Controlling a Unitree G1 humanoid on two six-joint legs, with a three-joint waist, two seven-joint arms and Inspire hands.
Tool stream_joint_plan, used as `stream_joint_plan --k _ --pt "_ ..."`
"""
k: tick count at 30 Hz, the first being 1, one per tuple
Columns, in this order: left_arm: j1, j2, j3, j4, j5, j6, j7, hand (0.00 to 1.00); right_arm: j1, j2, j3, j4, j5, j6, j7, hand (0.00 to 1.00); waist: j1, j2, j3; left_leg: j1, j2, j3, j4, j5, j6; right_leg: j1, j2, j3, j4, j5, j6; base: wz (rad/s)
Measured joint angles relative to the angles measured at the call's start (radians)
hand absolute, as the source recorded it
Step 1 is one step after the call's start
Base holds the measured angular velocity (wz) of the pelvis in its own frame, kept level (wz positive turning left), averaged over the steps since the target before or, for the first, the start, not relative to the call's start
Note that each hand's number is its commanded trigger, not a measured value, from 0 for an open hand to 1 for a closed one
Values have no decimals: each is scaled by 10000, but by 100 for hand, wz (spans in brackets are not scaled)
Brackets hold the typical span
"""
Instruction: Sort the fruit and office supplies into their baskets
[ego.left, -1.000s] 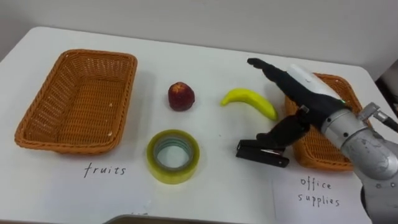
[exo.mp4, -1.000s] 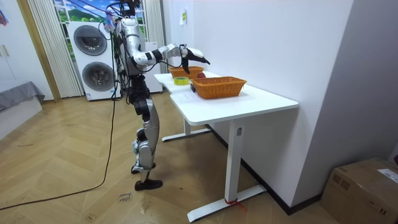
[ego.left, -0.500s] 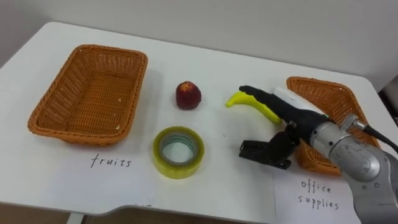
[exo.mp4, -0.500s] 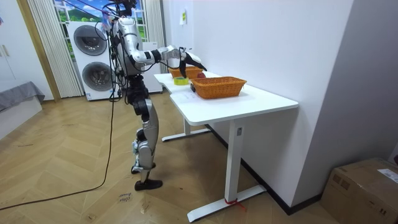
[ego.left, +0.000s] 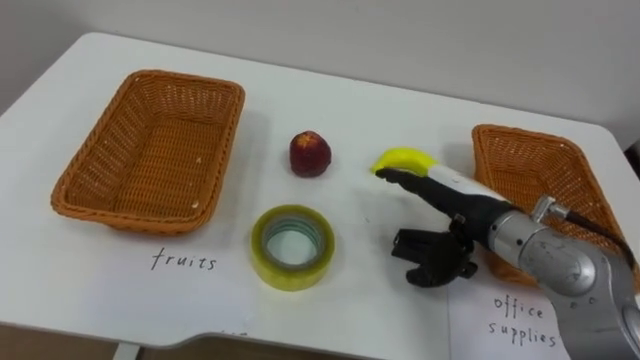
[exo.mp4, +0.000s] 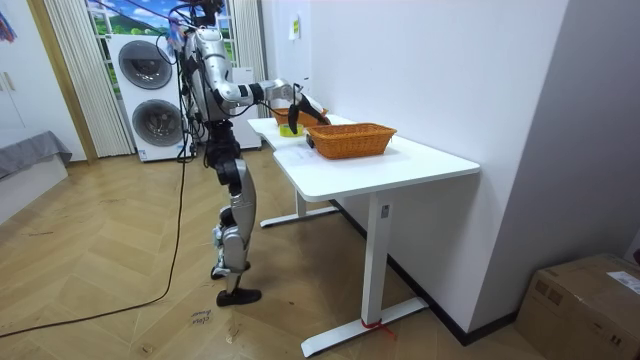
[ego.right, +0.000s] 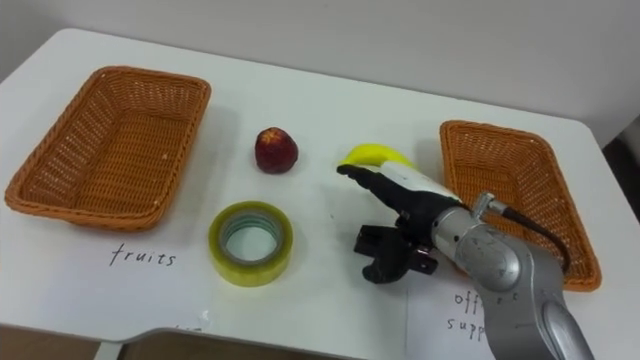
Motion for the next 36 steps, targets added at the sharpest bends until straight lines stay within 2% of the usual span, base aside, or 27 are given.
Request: stream_joint_plan --k 4,18,30,33,36 --pt "-1 1 2 -102 0 2 14 0 52 0 18 1 -16 142 191 0 3 -12 -38 6 -3 1 0 0 0 4 -2 5 0 2 2 0" --pt "0 1 6 -131 -4 2 23 0 68 0 43 1 -88 246 411 0 10 -30 -48 16 -4 1 8 1 0 9 -4 24 1 6 2 0" --pt "-7 5 317 -298 -4 84 -163 0 71 0 85 89 -1523 453 819 0 24 -131 -20 -5 -3 1 -13 2 1 -16 -6 4 -7 7 2 0" --pt "-4 3 318 -351 7 181 -163 0 72 0 84 96 -1631 654 970 0 36 -141 -27 -5 -1 2 -23 2 1 -18 -3 3 -7 6 2 0" --pt "-5 0 319 -381 8 192 -164 0 72 0 84 98 -1630 655 1099 0 36 -142 -28 -5 -2 3 -20 2 1 -18 -4 6 -18 7 2 0"
